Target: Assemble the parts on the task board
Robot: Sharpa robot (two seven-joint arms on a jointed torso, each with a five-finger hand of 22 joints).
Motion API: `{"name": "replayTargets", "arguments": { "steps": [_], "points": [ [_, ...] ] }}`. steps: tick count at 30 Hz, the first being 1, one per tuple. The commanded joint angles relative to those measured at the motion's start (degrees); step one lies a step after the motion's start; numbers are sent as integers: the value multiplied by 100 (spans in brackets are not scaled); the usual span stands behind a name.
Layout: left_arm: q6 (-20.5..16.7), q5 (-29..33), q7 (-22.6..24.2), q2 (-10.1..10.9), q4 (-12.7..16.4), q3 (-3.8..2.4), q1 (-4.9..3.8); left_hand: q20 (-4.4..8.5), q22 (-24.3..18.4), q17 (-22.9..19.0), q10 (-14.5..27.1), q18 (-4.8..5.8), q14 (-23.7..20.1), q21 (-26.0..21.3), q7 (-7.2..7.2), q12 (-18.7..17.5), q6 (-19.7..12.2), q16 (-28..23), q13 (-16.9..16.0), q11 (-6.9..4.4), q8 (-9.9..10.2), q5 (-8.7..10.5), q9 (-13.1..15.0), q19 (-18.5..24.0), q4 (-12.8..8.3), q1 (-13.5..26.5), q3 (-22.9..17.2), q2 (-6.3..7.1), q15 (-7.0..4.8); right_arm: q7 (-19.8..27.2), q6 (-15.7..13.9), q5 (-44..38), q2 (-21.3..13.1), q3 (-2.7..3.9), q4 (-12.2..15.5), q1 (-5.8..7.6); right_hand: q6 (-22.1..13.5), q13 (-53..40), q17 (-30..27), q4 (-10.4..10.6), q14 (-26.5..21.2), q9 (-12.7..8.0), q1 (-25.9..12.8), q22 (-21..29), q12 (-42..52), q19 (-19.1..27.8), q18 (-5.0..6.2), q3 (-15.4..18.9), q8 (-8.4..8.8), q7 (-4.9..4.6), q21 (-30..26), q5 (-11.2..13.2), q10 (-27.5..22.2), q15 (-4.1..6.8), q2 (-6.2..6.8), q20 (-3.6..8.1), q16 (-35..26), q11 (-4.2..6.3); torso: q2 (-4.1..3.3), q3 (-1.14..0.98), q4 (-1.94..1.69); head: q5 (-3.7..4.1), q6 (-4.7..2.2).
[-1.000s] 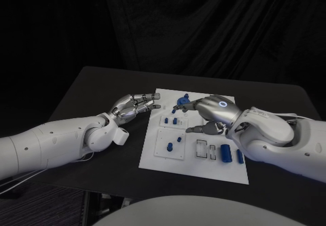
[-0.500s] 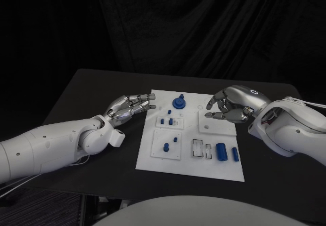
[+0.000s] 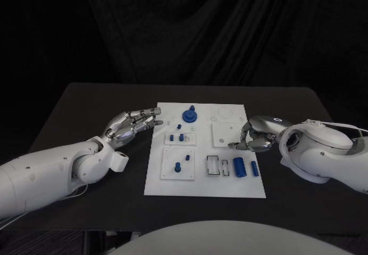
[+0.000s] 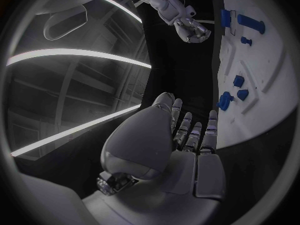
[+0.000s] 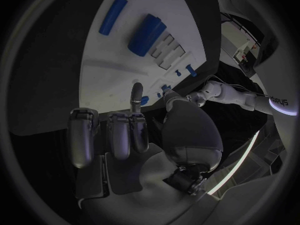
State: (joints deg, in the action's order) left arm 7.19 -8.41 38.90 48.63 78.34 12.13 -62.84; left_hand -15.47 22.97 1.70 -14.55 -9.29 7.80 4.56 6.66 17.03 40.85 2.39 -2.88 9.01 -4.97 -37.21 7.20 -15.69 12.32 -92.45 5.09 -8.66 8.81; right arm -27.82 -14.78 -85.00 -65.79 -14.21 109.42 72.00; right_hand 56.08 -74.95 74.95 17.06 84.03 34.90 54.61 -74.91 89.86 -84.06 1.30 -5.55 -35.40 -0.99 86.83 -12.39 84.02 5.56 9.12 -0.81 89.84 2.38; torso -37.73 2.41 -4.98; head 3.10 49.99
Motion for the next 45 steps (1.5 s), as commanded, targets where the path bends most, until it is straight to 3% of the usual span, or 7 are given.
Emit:
{"name": "replayTargets", "arguments": {
  "steps": [1, 11, 16, 27, 34, 38, 45],
  "points": [
    [-16, 27, 107, 9, 30, -5, 8, -11, -9, -2, -8, -105, -5, 7, 55, 20, 1, -19, -5, 20, 22, -20, -7, 27, 0, -37, -34, -1, 6, -856, 370, -669, -54, 4, 120, -100, -56, -1505, 1505, 4, 597, 94, -141, -1489, 14, -572, -115, -10, 61, 15, 252, -35, 598, 61, 42, 62, 16, 53, -5, -6, 8, 136, 1],
    [-9, 27, 104, 67, 61, -5, 9, -15, -13, -2, -12, -104, -8, 8, 56, 24, 2, -19, -5, 27, 22, -37, -7, 29, -5, -61, -51, -9, 11, -1144, 132, -927, -155, 1, 367, -357, -204, -1505, 1505, 5, 597, 195, -137, -1494, 14, -577, -118, 4, 287, -44, 271, -76, 598, 29, 82, 47, 16, 6, 1, -12, 5, 501, 1],
    [-5, 27, 100, 93, 80, -5, 9, -15, -12, -2, -13, -104, -6, 9, 57, 26, 1, -19, -6, 28, 22, -39, -7, 28, -6, -65, -53, -10, 11, -1169, -22, -952, -165, 1, 418, -469, -228, -1505, 1505, 5, 597, 220, -171, -1491, 14, -573, -116, 8, 359, -64, 264, -161, 598, 14, 78, 33, 16, -11, 1, -11, 16, 605, 1],
    [10, 27, 87, 104, 73, -5, 10, -17, -17, -2, -14, -104, -7, 8, 59, 27, 1, -19, -6, 28, 23, -47, -8, 31, -11, -77, -59, -10, 13, -1233, -9, -1069, -101, 0, 400, -573, -257, -1505, 1505, 4, 597, 221, -167, -1488, 14, -569, -114, -9, 484, -92, 256, -257, 598, -6, 59, 12, 16, -37, 2, -1, 52, 675, 1],
    [20, 27, 82, 97, 69, -5, 11, -17, -17, -2, -14, -104, -7, 8, 59, 27, 1, -19, -6, 28, 23, -47, -8, 31, -11, -77, -59, -10, 13, -1270, 171, -1078, -41, 0, 326, -621, -242, -1505, 1505, 4, 597, 215, -206, -1484, 14, -564, -111, -22, 538, -101, 245, -217, 598, -12, 24, 4, 16, -46, 19, -12, 20, 719, 1],
    [23, 27, 80, 100, 70, -5, 12, -21, -14, -1, -13, -103, -3, 10, 60, 27, 0, -17, -6, 31, 23, -52, -8, 28, -15, -87, -65, -9, 15, -1271, 233, -1079, 6, 0, 287, -711, -237, -1505, 1505, 4, 597, 209, -225, -1480, 14, -559, -108, -26, 566, -106, 235, -207, 598, -15, 15, 0, 16, -51, 21, -14, 20, 715, 1],
    [34, 27, 71, 105, 69, -5, 16, -24, -10, -1, -14, -102, -2, 11, 61, 27, -1, -17, -6, 32, 24, -55, -8, 25, -17, -93, -68, -8, 16, -1228, 115, -1080, 95, 0, 224, -856, -213, -1505, 1505, 3, 597, 189, -282, -1471, 14, -548, -101, -45, 645, -116, 211, -172, 598, -23, -26, -10, 16, -60, 22, -4, 11, 726, 1]
  ]
}}
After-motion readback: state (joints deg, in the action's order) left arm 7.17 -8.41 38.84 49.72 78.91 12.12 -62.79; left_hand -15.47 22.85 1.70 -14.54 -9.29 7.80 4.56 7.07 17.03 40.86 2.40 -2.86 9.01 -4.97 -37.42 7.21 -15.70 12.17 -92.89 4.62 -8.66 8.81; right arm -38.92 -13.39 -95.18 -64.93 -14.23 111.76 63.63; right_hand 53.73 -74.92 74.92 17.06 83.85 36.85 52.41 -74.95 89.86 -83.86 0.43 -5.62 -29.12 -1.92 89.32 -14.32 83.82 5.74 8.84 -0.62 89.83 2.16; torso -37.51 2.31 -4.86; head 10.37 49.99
